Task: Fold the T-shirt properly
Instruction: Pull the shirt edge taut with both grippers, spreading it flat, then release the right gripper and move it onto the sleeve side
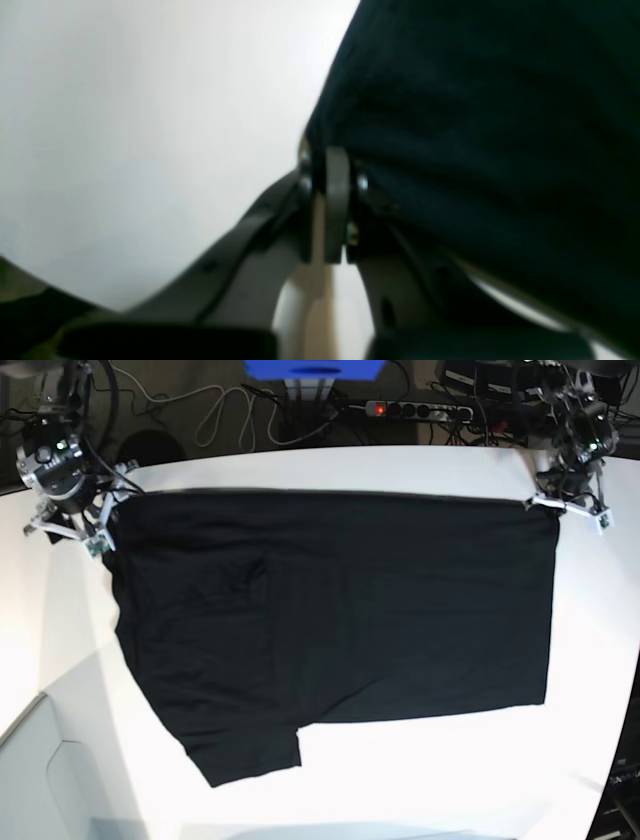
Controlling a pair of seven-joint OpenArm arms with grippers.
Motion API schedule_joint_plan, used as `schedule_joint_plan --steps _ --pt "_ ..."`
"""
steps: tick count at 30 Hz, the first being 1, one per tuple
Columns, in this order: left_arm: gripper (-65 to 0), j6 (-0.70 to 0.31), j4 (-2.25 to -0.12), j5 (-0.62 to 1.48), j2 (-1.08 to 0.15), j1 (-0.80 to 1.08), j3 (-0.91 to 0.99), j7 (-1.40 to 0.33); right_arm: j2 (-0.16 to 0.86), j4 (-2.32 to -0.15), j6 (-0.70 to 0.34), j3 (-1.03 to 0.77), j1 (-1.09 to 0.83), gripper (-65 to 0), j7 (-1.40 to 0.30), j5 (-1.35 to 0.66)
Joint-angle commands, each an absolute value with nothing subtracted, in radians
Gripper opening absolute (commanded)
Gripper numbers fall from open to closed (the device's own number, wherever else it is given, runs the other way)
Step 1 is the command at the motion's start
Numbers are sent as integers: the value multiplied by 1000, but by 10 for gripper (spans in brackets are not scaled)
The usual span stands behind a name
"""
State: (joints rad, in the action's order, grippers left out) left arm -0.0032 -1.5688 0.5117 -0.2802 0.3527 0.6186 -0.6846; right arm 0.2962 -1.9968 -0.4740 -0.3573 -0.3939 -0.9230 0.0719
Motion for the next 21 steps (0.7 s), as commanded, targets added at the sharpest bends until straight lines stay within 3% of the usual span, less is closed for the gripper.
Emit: schedule_joint_plan --steps 1,15,21 --pt "-650 -1 -1586 513 -300 358 627 -664 309 -2032 -496 -363 -390 -302 -918 71" --pt "-650 -1 -1586 513 -278 371 711 -664 259 -2058 -496 -216 -228 -294 -924 70" --pt "-650 -1 -1586 512 -246 367 710 -665 203 -1936 -496 -137 -127 -294 -921 71"
